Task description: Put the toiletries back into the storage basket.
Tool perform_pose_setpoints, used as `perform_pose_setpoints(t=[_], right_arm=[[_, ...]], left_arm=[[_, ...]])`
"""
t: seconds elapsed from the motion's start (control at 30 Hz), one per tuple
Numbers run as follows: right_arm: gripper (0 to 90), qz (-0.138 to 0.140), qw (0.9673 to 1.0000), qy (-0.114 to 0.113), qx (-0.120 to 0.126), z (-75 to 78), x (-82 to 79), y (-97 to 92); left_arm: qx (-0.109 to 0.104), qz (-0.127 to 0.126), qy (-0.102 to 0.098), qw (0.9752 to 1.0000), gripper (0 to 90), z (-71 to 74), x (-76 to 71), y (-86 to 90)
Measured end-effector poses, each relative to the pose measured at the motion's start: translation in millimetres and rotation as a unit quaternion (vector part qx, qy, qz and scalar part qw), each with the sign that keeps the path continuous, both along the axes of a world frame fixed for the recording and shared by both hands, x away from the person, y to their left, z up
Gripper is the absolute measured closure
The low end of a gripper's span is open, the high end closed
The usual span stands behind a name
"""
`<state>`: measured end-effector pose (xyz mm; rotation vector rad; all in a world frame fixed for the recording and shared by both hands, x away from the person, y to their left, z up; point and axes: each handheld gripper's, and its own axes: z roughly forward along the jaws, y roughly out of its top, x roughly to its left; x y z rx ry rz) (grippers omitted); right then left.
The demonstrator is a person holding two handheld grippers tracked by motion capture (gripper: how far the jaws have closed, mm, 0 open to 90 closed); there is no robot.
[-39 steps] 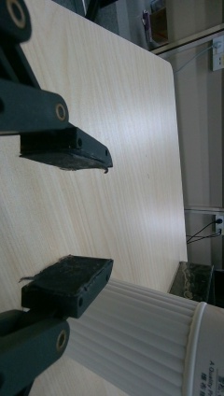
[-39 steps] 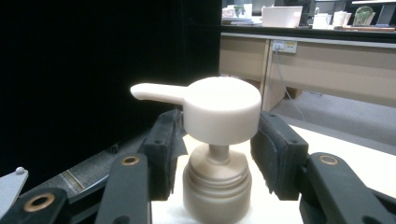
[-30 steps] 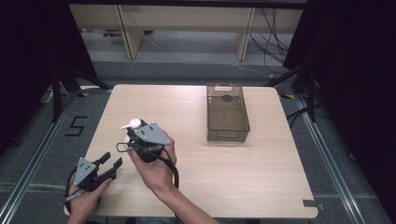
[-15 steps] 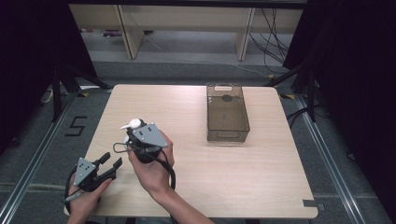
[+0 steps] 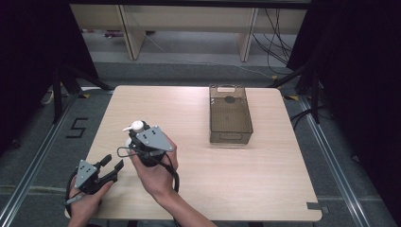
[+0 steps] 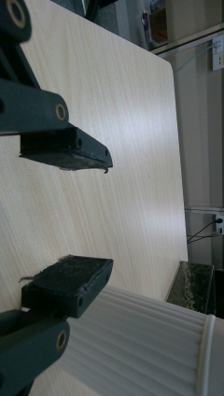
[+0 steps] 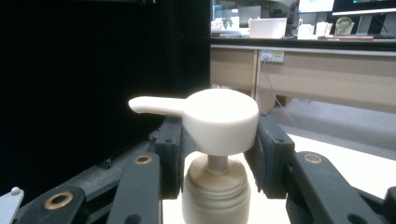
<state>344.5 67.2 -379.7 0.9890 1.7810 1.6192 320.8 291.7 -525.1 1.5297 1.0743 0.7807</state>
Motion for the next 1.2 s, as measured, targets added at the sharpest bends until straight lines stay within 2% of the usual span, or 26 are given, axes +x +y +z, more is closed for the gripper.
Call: perform_pose_setpoints(t=[0.03, 0.07, 0.13, 0.17, 0.4, 0.43, 0.53, 0.63, 0.7, 0.73, 0.77, 0.83, 0.9, 0.97, 1.0, 1.03, 1.07, 1.1, 1.17, 1.2], right_arm=[[60.5, -0.004, 1.0000, 0.002, -0.003, 1.5, -1.1, -0.9], [60.5, 0.002, 0.9999, -0.012, -0.003, 2.3, 0.6, -1.8], [60.5, -0.004, 1.0000, -0.005, -0.002, 5.0, -1.0, -3.9], [60.5, -0.002, 0.9999, -0.012, -0.003, 5.8, -0.4, -5.1], [60.5, -0.007, 0.9998, -0.021, -0.003, 11.3, -0.9, -15.8], [60.5, -0.005, 0.9997, -0.025, 0.004, 11.8, -0.1, -17.1], [60.5, -0.010, 0.9997, -0.020, 0.007, 14.8, -1.3, -22.7], [60.6, -0.011, 0.9993, -0.036, 0.006, 17.3, 0.6, -27.9], [60.5, -0.014, 0.9993, -0.033, 0.008, 19.1, 0.4, -31.3], [60.6, -0.017, 0.9988, -0.047, 0.000, 20.1, 2.0, -34.6], [60.5, -0.018, 0.9992, -0.035, 0.006, 21.0, 0.9, -36.0], [60.6, -0.022, 0.9992, -0.032, 0.012, 22.0, 1.0, -39.7], [60.5, -0.023, 0.9991, -0.035, 0.005, 23.8, 1.6, -44.8], [60.5, -0.026, 0.9989, -0.035, 0.013, 24.4, 1.8, -47.3], [60.5, -0.028, 0.9983, -0.051, 0.002, 24.6, 3.7, -49.9], [60.5, -0.029, 0.9986, -0.043, 0.005, 25.5, 2.6, -51.4], [60.5, -0.035, 0.9982, -0.049, 0.001, 25.8, 3.1, -53.6], [60.6, -0.034, 0.9982, -0.049, 0.009, 26.1, 3.4, -54.8], [60.5, -0.038, 0.9977, -0.056, -0.001, 27.3, 4.6, -60.4], [60.5, -0.038, 0.9979, -0.051, 0.008, 27.3, 4.7, -61.3]], left_arm=[[0.000, 0.000, 0.000, 1.0000, 44.1, 0.0, 0.0, 0.0], [-0.001, 0.000, 0.000, 1.0000, 44.2, 0.0, 0.0, 0.0], [0.000, 0.000, 0.000, 1.0000, 44.2, 0.0, -0.1, -0.1], [0.000, 0.001, 0.000, 1.0000, 44.2, 0.0, -0.1, -0.1], [0.000, 0.002, 0.001, 1.0000, 44.1, 0.0, -0.1, 0.0], [0.000, 0.003, 0.001, 1.0000, 44.2, 0.0, -0.1, 0.0], [0.000, 0.003, 0.001, 1.0000, 44.2, 0.1, -0.2, 0.0], [0.000, 0.003, 0.001, 1.0000, 44.1, 0.0, -0.2, -0.1], [0.000, 0.003, 0.000, 1.0000, 44.1, 0.0, -0.2, 0.0], [0.000, 0.003, 0.001, 1.0000, 44.2, 0.0, -0.1, 0.0], [0.000, 0.004, 0.001, 1.0000, 44.1, 0.0, -0.1, 0.0], [0.000, 0.004, 0.001, 1.0000, 44.1, 0.0, -0.1, 0.0], [0.000, 0.004, 0.001, 1.0000, 44.1, 0.0, -0.1, -0.1], [0.000, 0.004, 0.001, 1.0000, 44.1, 0.0, -0.1, 0.0], [0.000, 0.005, 0.001, 1.0000, 44.2, 0.0, 0.0, -0.1], [0.000, 0.005, 0.001, 1.0000, 44.1, 0.0, -0.1, -0.1], [0.000, 0.005, 0.001, 1.0000, 44.1, 0.0, -0.1, -0.1], [0.000, 0.005, 0.001, 1.0000, 44.1, 0.0, -0.1, -0.1], [0.000, 0.005, 0.001, 1.0000, 44.1, 0.0, 0.0, -0.1], [0.000, 0.005, 0.001, 1.0000, 44.1, 0.0, 0.0, -0.1]])
